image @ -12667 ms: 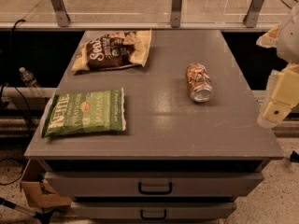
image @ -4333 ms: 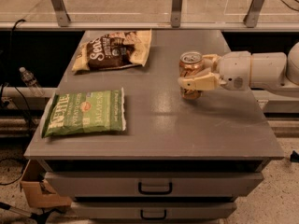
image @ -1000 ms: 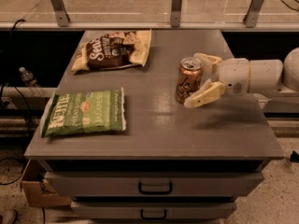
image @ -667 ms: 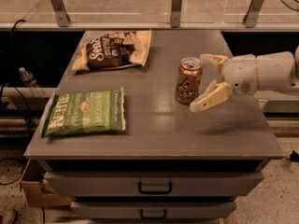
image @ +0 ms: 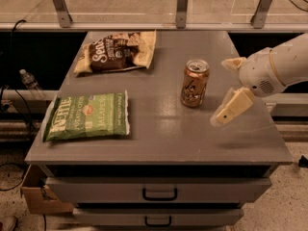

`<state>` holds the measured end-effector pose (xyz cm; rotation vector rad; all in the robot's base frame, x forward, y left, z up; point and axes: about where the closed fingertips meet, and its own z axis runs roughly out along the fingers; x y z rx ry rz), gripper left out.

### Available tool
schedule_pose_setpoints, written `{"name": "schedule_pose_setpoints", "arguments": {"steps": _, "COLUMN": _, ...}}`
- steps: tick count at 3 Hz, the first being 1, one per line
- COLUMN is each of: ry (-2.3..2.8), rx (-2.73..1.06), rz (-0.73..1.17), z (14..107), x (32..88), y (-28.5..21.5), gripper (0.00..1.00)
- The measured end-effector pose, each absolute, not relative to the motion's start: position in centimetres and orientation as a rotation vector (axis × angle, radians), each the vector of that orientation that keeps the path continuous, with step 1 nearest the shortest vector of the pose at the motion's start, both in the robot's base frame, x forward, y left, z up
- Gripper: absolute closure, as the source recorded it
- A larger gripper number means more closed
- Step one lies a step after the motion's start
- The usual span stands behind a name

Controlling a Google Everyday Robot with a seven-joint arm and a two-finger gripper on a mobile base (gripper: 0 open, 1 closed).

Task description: Place orange can upright

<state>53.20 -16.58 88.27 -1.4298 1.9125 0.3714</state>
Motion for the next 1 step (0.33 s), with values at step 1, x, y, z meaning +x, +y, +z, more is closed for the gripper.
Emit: {"name": "schedule_pose_setpoints", "arguments": {"steps": 1, "ry": 1.925, "rx": -1.44, "rz": 0.341, "z": 88.1, "x": 53.27, "y": -17.06, "gripper": 0.0}}
